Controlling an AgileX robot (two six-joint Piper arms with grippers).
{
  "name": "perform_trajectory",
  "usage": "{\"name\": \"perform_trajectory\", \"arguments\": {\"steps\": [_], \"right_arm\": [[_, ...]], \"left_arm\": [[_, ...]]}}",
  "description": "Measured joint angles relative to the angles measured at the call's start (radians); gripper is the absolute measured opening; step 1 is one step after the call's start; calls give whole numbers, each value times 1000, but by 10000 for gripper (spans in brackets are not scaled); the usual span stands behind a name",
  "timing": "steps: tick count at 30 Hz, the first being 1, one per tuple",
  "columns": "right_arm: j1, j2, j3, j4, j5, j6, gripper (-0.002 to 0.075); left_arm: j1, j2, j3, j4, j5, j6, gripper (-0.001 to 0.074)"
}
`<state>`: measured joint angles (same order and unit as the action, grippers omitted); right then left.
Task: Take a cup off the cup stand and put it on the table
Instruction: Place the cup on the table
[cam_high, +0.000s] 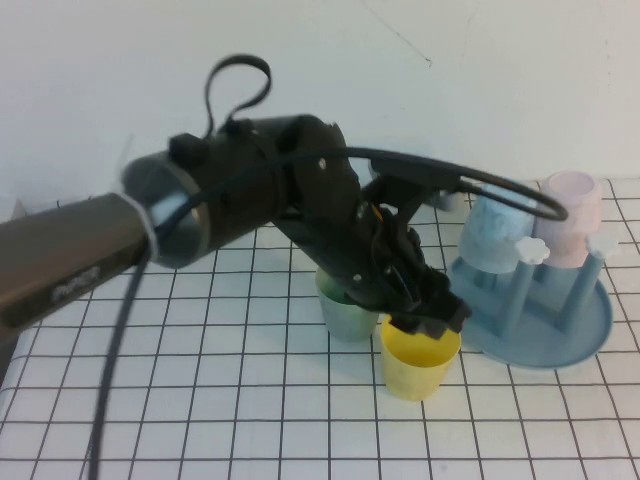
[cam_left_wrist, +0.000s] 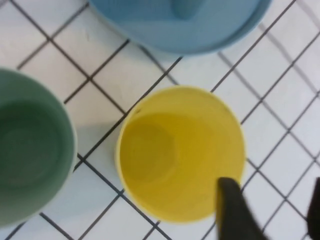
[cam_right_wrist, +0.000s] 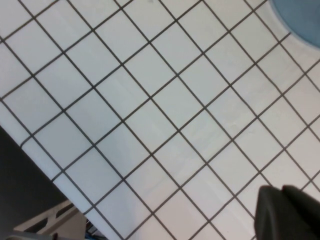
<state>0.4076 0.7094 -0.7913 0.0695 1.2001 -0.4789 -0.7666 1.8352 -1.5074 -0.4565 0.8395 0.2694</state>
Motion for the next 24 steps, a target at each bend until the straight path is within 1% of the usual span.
{"name": "perform_trajectory", "arguments": {"steps": [2, 3, 4, 5, 7, 10, 13, 18, 20, 24], "right_arm": [[0, -18, 0, -9, 2, 1, 0], [0, -30, 0, -14, 2, 4, 0], [0, -40, 0, -21, 0, 9, 0], [0, -55, 2, -29, -12, 14, 0], [0, -87, 19, -38, -52, 30, 0], [0, -149, 75, -55, -147, 57, 0], [0, -206, 153, -89, -249, 95, 0], [0, -284, 275, -152, -370, 180, 0], [0, -297, 299, -161, -384, 201, 0], [0, -301, 318, -165, -407, 221, 0]], "left_arm": [[0, -46, 0, 8, 9, 0, 204], [0, -71, 0, 15, 14, 0, 134], [0, -97, 0, 28, 22, -4, 88], [0, -119, 0, 41, 27, -9, 57], [-2, -174, 0, 74, 29, -42, 24], [-2, -255, 18, 109, 10, -68, 8], [-2, -351, 93, 118, -65, -77, 3], [-2, -555, 372, 128, -298, -79, 1], [-2, -643, 499, 141, -403, -74, 1], [-2, -786, 696, 186, -546, -38, 1]]}}
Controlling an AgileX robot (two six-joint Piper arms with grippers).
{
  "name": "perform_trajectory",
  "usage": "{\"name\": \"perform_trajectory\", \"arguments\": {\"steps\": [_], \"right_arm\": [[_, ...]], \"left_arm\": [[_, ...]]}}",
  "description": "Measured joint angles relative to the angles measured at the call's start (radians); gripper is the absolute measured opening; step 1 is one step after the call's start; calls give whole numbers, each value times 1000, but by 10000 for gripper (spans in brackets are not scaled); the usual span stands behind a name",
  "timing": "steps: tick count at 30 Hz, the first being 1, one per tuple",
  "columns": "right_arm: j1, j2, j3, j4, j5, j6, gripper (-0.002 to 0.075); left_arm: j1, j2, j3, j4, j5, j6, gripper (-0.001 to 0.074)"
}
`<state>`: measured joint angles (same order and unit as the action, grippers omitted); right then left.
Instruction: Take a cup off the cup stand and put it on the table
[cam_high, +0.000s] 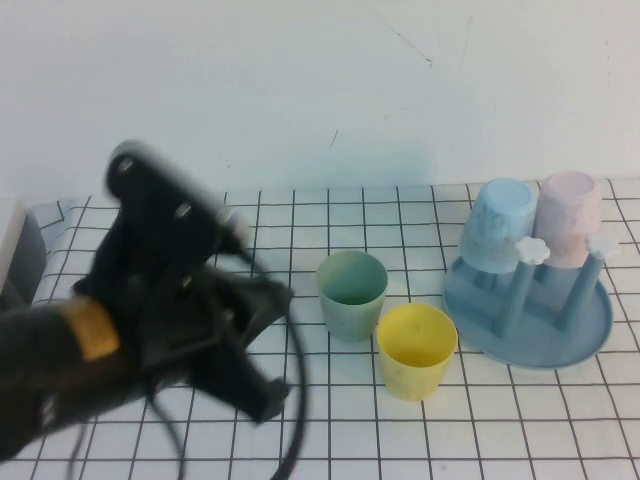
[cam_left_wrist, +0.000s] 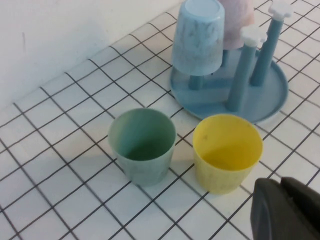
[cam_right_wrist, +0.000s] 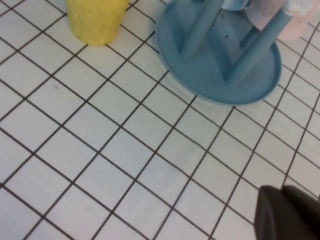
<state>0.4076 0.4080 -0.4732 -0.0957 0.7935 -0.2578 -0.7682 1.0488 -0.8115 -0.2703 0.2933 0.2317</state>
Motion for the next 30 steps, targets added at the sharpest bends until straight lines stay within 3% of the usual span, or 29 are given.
{"name": "perform_trajectory", "arguments": {"steps": [7, 25, 30], "right_arm": [[0, -2, 0, 0, -38, 4, 0], [0, -2, 1, 2, 4, 8, 0], [0, -2, 1, 4, 8, 8, 0]], "left_arm": [[0, -140, 193, 42, -122, 53, 1], [0, -150, 206, 46, -93, 70, -2], [32, -248, 240, 46, -86, 76, -2]]}}
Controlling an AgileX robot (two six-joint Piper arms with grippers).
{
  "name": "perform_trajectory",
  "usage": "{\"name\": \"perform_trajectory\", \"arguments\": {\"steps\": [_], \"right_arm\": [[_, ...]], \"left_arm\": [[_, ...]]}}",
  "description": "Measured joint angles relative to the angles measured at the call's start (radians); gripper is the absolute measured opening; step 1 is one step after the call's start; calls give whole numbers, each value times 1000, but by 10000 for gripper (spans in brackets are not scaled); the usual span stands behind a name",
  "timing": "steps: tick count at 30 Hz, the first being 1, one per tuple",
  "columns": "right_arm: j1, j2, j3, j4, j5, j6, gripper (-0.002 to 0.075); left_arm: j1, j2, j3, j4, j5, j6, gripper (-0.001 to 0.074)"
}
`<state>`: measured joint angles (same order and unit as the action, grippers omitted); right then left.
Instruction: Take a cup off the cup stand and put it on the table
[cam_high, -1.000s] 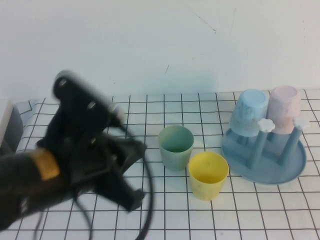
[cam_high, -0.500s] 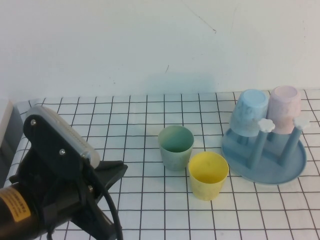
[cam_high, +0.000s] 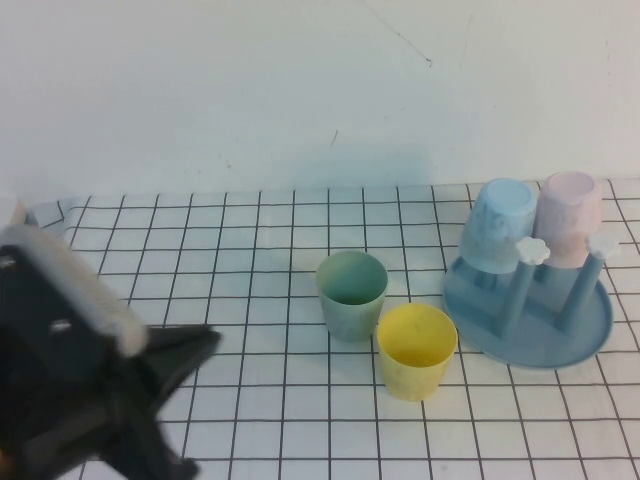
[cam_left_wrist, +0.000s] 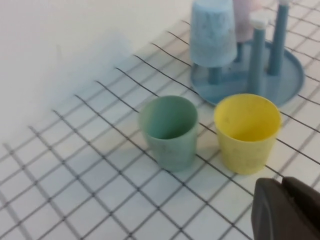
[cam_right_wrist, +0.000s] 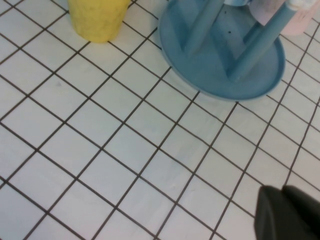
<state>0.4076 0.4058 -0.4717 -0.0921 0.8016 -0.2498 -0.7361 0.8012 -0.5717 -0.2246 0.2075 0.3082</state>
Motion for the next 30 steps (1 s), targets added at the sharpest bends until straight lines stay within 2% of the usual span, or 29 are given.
{"name": "perform_trajectory", "arguments": {"steps": [6, 12, 17, 23, 30], "right_arm": [[0, 0, 0, 0, 2, 0, -1], [0, 0, 0, 2, 2, 0, -1], [0, 0, 0, 2, 2, 0, -1], [0, 0, 0, 2, 2, 0, -1], [0, 0, 0, 4, 2, 0, -1]], "left_arm": [[197, -230, 120, 9, -10, 5, -2], [426, -496, 331, 11, -9, 6, -2], [570, -680, 468, 11, -9, 7, -2], [688, -789, 586, -7, -5, 9, -2], [714, -797, 594, -31, 89, -55, -2]]}}
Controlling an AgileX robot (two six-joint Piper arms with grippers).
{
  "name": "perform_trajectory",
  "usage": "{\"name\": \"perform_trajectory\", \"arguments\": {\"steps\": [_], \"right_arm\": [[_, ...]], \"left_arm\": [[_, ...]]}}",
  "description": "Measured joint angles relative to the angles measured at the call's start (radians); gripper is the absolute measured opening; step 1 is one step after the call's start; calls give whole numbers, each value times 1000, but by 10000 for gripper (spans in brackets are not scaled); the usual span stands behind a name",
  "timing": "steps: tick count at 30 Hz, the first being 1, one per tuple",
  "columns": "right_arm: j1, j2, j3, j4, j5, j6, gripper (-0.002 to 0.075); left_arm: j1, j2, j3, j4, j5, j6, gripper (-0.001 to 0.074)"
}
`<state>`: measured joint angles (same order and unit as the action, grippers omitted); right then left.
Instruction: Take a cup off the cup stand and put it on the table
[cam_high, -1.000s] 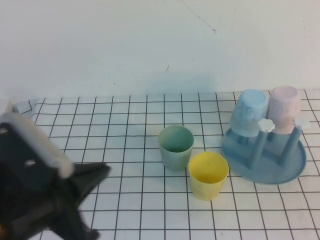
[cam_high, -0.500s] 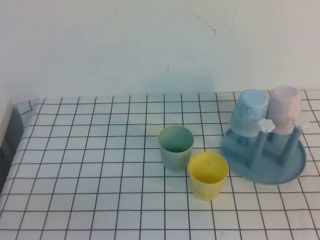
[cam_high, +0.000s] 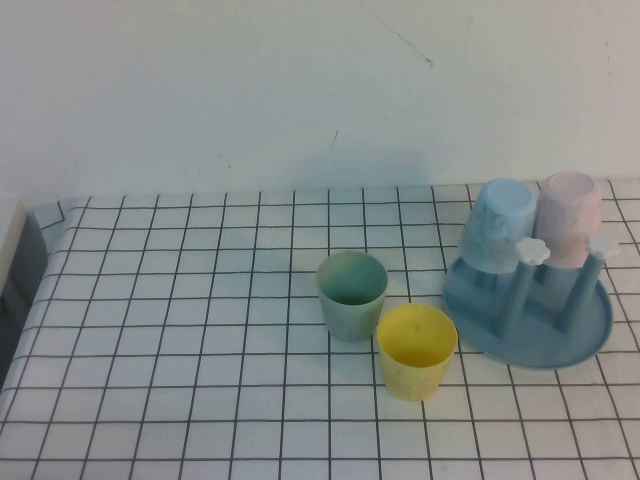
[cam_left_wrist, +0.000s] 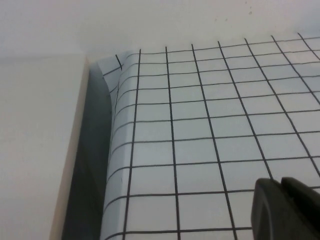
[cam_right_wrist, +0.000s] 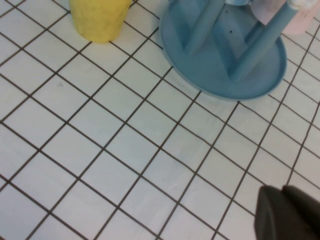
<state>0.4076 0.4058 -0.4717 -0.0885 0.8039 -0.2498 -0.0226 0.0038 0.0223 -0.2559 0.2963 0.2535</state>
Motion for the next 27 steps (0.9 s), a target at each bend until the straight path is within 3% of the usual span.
{"name": "perform_trajectory", "arguments": {"steps": [5, 17, 27], "right_arm": [[0, 0, 0, 3, 0, 0, -1], [0, 0, 0, 8, 8, 0, -1], [0, 0, 0, 10, 10, 1, -1]], "left_arm": [[-2, -13, 0, 80, 16, -189, -2], [-4, -15, -2, 158, 22, -353, -2], [-102, -15, -4, 204, 26, -382, -2]]}}
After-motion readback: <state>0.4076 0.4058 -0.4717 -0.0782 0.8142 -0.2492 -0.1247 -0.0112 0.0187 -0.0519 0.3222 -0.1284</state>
